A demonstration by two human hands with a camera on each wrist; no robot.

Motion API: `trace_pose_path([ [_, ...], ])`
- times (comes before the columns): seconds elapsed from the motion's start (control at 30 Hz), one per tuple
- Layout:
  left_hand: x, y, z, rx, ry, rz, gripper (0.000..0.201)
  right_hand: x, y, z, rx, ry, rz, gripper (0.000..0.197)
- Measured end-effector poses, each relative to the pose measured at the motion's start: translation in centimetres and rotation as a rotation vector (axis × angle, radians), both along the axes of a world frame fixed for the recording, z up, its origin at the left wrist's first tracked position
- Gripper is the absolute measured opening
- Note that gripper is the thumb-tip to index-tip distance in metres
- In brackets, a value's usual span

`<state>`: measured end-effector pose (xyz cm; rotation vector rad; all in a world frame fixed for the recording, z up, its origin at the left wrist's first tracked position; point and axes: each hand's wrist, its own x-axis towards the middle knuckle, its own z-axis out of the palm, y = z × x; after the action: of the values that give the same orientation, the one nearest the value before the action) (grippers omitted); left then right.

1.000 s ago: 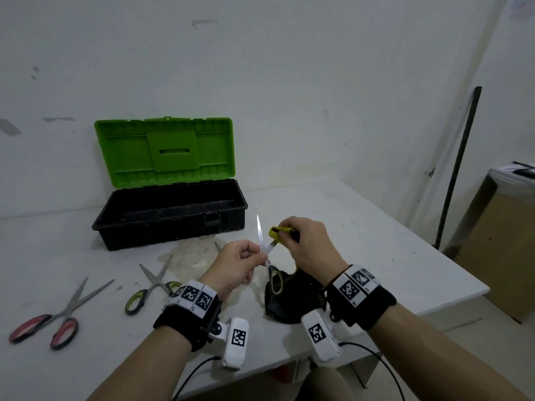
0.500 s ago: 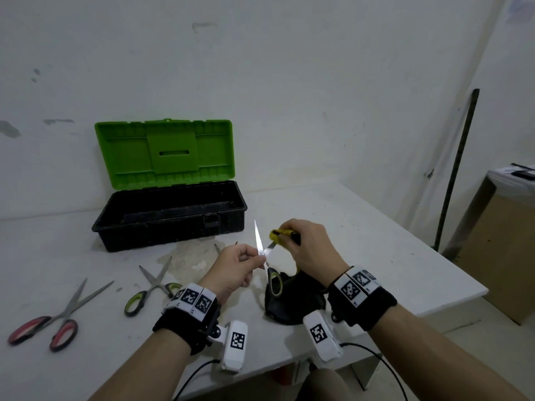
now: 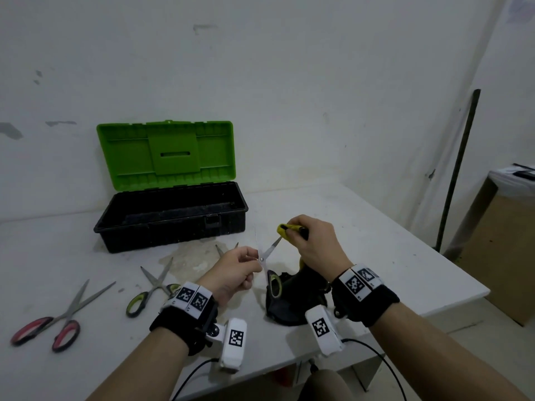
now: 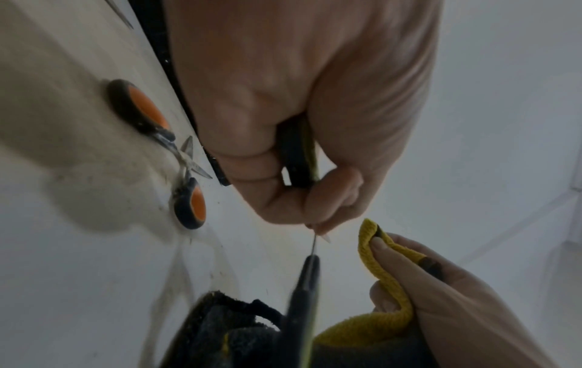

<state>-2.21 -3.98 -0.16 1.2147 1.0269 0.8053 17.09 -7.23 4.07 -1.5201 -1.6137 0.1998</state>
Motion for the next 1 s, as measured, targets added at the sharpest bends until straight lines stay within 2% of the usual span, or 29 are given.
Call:
trace_pose_path([
  [0.2,-0.3,0.3,0.2,0.041,0.07,0.022,0.019,-0.4,-0.3,-0.6,-0.061,0.01,0.04,0.007],
  [0.33,-0.3,0.5,0.2,0.099,0.015,0.12,0.03,-0.9,-0.3,-1.0,-0.093,-0.019,0.065,0.008],
  [0.5,-0.1,0.4,0.1,0.152,-0.072,0.228,0.037,-1.1,-0.1,-0.9,-0.1,-0.008,0.013,0.013],
  [0.6,0.2,0.5,0.1,0.099,-0.145,0.216,0.036,-1.1,0.0,-0.9,-0.094,-0.002,-0.018,0.012],
  [0.87,0.5,0.5,-0.3,-0.083,-0.403,0.219,0.014,-1.4,-0.1,-0.7,-0.085,0.023,-0.025,0.012],
  [1.0,1.0,0.2,-0.5,-0.069,-0.417,0.26,0.023,-1.9,-0.4,-0.3,-0.102,0.029,0.021,0.01],
])
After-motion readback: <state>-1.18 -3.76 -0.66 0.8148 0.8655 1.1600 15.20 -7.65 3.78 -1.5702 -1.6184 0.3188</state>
